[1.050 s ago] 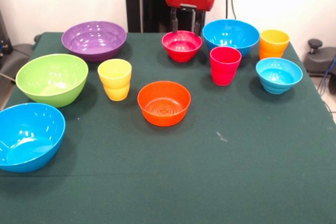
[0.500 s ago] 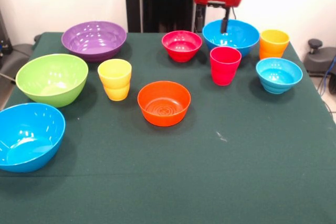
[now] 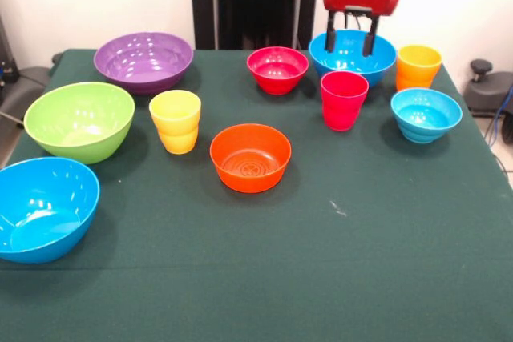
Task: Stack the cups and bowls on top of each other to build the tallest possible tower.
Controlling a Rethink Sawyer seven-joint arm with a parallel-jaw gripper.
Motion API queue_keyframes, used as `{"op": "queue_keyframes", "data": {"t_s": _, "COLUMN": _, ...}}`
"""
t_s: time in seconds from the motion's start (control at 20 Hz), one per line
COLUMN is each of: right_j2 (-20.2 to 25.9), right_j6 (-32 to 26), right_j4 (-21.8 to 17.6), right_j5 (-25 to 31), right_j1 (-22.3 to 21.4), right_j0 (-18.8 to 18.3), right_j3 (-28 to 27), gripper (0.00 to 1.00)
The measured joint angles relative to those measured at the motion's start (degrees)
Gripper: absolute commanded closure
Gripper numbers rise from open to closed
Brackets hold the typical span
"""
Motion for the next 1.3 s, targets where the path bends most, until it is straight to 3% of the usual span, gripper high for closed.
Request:
{"op": "queue_keyframes", "data": {"t_s": 0.55, "right_j2": -2.6, "right_j6": 2.7, "right_j4": 0.2, "right_j5": -7.9, "right_j1": 5.4, "right_j0": 1.1, "right_j3": -0.1, "gripper": 0.0}}
{"op": "queue_keyframes", "data": {"t_s": 1.3, "right_j2": -5.1, "right_j6": 3.1, "right_j4": 3.0, "right_j5": -8.1, "right_j1": 10.0, "right_j0": 5.3, "right_j3": -0.6, "gripper": 0.0}}
